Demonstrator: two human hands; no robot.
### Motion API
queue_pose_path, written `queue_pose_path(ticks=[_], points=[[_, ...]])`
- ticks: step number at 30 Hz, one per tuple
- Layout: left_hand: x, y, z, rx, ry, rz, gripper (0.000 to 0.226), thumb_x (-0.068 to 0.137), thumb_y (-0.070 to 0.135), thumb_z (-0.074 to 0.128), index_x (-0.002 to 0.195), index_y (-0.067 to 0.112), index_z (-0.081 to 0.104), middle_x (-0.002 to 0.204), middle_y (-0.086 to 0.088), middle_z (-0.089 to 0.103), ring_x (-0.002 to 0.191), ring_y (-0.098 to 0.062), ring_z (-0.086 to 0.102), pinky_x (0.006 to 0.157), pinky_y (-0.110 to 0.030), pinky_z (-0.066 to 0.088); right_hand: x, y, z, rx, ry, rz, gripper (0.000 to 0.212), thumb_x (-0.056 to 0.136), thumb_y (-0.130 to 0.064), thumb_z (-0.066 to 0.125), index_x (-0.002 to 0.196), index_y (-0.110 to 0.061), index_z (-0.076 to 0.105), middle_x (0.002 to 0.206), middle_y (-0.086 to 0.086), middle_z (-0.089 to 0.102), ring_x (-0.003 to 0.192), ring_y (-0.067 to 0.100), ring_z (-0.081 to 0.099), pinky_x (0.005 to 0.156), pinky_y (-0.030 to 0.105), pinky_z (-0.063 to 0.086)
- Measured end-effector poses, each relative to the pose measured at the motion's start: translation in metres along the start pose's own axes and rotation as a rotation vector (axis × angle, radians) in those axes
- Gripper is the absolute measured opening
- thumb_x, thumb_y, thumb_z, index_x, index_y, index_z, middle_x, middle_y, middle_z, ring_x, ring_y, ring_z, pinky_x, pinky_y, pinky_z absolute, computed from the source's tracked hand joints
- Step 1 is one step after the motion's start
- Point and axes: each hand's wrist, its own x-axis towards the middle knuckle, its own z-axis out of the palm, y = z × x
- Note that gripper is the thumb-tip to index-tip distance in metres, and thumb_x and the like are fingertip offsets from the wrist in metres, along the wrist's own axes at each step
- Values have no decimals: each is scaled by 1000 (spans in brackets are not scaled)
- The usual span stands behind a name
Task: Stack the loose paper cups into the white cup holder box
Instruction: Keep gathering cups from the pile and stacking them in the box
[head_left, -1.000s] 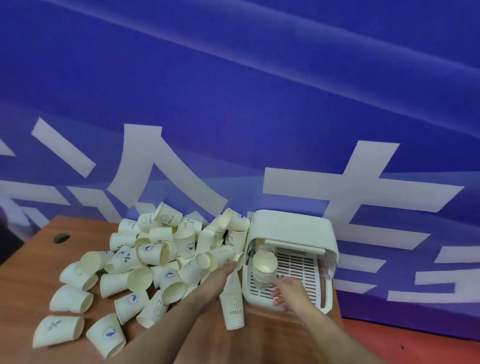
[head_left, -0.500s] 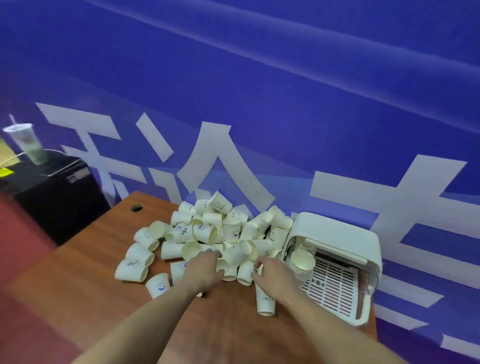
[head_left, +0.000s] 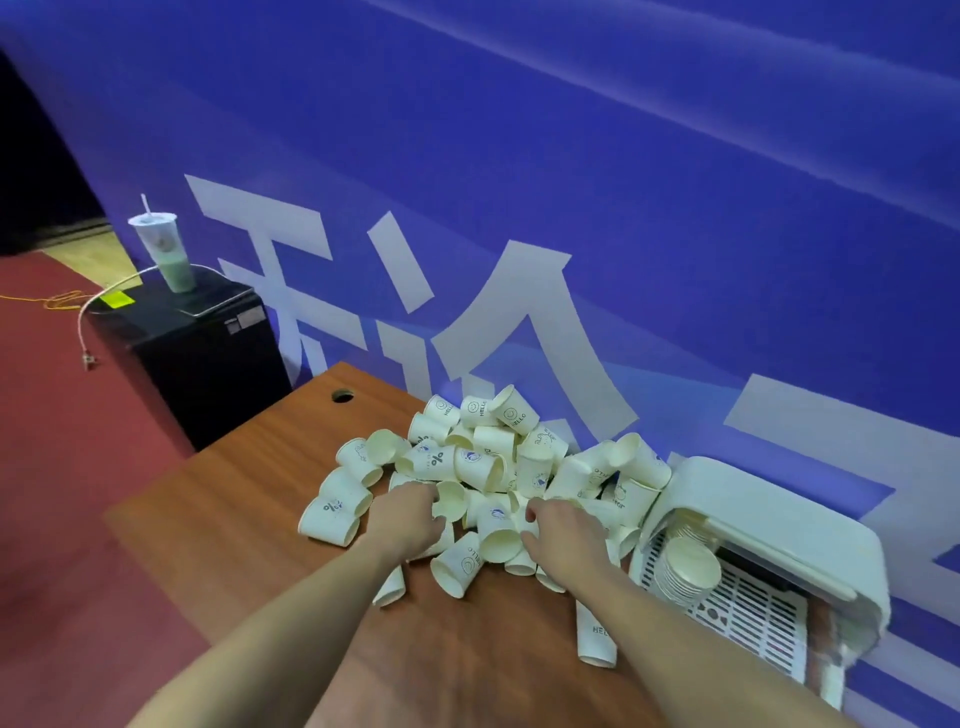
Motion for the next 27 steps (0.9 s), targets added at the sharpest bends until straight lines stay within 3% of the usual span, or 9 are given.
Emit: queue_pose_path(ticks=[8,13,17,19,21,22,24,27], points=[[53,-30,29,-11,-81,-56,28,87,33,51,108,20,64,103,2,65,93,-20,61,73,-31,49,35,-12,36,-128,-117,-24,11,89,-16,47,95,-15,57,93,3,62,87,26,61,60,32,33],[86,-46,49,18,-119,-79,19,89,32,50,85,17,60,85,1,61,78,-19,60,56,-28,36,62,-10,59,-150,-183,-26,6,88,-13,48,87,-17,44,75,-2,35,87,25,58,55,32,27],[108,-54,64,55,-145,-78,22,91,34,49,77,17,50,78,0,53,70,-20,52,58,-29,38,79,-5,77,-212,-253,-32,11,90,-11,49,98,-14,55,89,4,50,90,25,58,61,32,31],[118,-55,71,63,-158,-57,26,91,34,49,71,18,45,75,1,50,69,-20,51,57,-28,38,83,-2,85,-220,-207,-45,6,81,-11,63,85,-13,60,82,3,55,75,25,59,50,29,24],[126,-54,76,68,-180,-37,30,91,35,49,67,19,41,72,2,47,71,-20,52,59,-28,38,85,0,91,-210,-240,-11,31,52,-8,81,57,-16,51,55,-2,39,45,20,43,44,23,4],[131,-54,80,69,-194,-29,31,91,35,49,67,19,40,72,2,46,71,-20,52,60,-28,37,88,5,97,-209,-215,5,43,44,-7,83,50,-19,42,50,-5,27,40,19,33,46,22,-1],[136,-51,82,86,-201,-12,27,92,34,48,71,18,45,77,0,49,74,-21,53,62,-29,37,87,12,106,-200,-161,-3,58,36,-4,83,49,-21,29,51,-6,13,41,16,21,47,22,-5],[143,-46,85,142,-229,16,16,93,26,47,93,16,59,95,-4,60,88,-24,61,66,-29,38,87,16,106,-167,-89,-29,67,24,-4,83,47,-22,23,47,-7,17,41,13,14,49,18,-7]])
